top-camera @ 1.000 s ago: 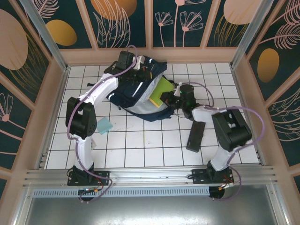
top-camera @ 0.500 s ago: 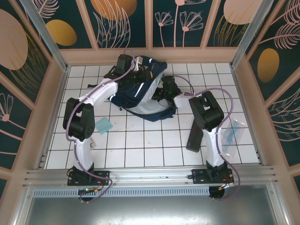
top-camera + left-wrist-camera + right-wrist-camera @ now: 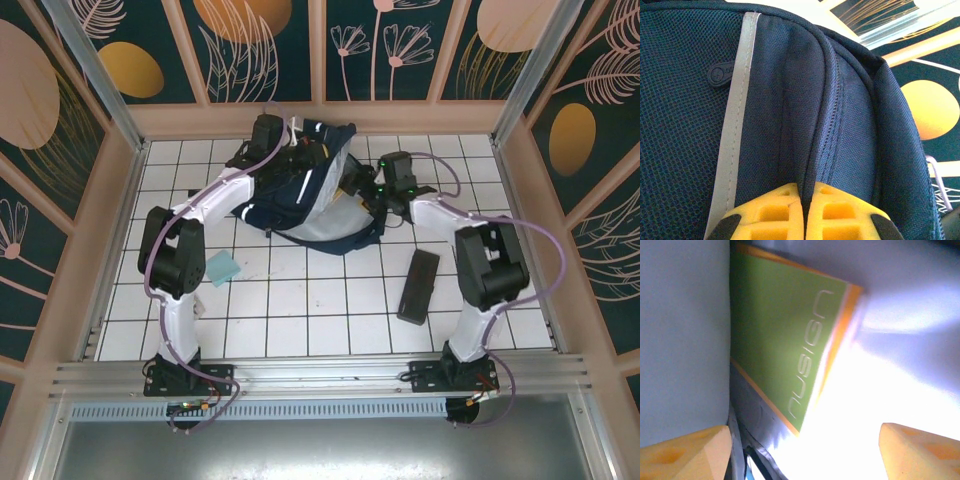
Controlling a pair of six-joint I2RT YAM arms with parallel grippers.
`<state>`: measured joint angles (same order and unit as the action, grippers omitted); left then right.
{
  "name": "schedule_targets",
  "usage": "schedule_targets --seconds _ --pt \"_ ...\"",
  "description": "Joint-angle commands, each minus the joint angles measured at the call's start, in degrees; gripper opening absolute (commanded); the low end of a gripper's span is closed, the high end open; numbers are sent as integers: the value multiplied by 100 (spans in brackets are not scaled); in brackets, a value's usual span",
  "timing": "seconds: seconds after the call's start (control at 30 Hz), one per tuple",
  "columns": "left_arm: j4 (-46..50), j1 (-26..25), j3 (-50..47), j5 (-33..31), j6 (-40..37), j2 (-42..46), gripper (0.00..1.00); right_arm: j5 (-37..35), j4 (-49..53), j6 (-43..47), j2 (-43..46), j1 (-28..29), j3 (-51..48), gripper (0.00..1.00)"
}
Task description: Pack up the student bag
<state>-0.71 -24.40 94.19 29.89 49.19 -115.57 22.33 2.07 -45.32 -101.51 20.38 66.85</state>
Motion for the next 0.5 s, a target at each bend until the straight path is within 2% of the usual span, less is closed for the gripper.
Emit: schedule_targets --seconds 0.0,0.03,0.07,0.1,0.2,0.23,0.3,0.33,0.47 --pt "-876 -6 225 -86 225 -88 0 -178 722 552 824 -170 -454 78" --pt "-737 -12 226 -150 269 -125 1 -279 847 651 1028 -170 -516 78" --pt "-537 -10 237 -229 268 -133 15 -390 966 743 1214 -155 -560 77" --pt "-457 -12 189 -280 252 -96 25 -501 1055 784 1354 -135 -586 77" --pt "-517 -3 -324 -519 253 264 37 -1111 1327 760 1740 -14 -660 78" --pt "-509 -3 -545 -656 240 441 45 -1302 1318 706 1856 61 -711 77" --pt "-492 5 -987 -918 206 799 55 -1533 1230 622 1958 169 -808 78" --pt "-499 25 -1249 -1021 206 999 59 -1612 1192 589 1973 233 -816 77" --pt "-590 139 -2332 -1467 352 1704 65 -1598 875 503 1855 534 -805 77"
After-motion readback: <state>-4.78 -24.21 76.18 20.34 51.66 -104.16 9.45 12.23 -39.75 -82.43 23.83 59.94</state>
